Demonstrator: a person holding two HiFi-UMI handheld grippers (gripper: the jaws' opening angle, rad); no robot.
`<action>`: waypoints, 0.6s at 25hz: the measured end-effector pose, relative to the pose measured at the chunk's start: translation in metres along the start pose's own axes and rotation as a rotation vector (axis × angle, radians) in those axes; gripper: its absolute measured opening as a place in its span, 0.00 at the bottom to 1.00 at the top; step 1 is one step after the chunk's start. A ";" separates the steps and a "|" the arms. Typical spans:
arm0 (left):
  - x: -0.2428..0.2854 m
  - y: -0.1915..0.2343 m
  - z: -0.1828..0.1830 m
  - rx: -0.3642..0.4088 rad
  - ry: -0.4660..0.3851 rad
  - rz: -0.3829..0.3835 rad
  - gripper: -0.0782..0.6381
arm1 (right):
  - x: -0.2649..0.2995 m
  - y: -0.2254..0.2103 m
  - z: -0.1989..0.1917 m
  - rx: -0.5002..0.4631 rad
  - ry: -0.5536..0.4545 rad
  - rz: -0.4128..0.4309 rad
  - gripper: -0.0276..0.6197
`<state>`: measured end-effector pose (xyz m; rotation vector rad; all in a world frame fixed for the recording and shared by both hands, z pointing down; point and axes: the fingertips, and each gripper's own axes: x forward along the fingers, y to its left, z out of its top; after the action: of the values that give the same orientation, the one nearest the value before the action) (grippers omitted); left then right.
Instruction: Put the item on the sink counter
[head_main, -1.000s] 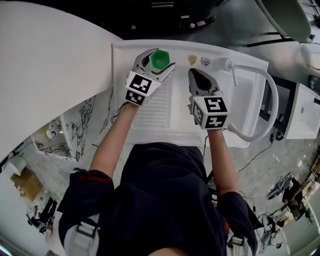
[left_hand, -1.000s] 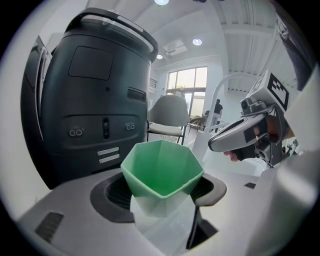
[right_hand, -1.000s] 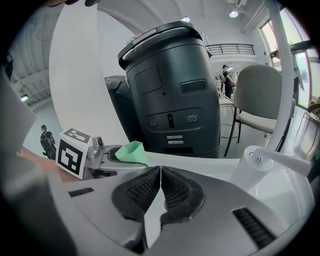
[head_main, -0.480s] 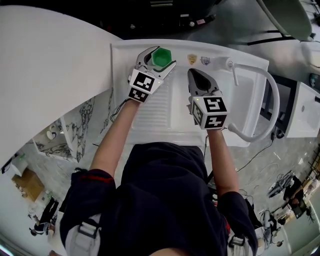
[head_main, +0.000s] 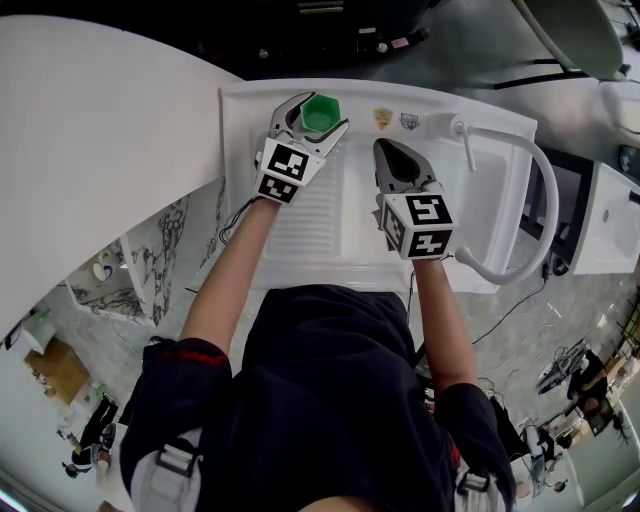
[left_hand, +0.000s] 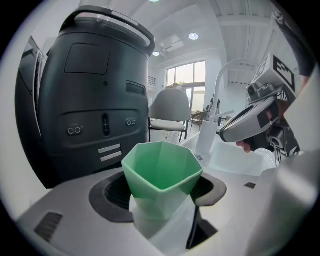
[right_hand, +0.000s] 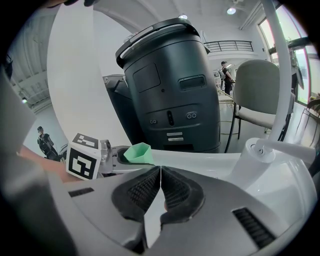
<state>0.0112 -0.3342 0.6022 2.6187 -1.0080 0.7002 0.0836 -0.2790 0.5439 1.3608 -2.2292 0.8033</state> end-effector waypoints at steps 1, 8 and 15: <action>0.000 0.000 0.000 -0.003 0.002 0.002 0.55 | 0.000 0.000 0.000 0.001 0.001 0.000 0.09; -0.001 0.000 -0.002 -0.003 -0.001 0.012 0.55 | 0.000 0.000 -0.001 0.001 0.001 -0.002 0.09; 0.000 -0.001 0.002 -0.014 -0.023 0.008 0.62 | 0.000 -0.002 -0.003 0.000 0.006 -0.002 0.09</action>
<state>0.0125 -0.3341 0.6006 2.6180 -1.0262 0.6634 0.0854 -0.2779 0.5465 1.3593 -2.2230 0.8060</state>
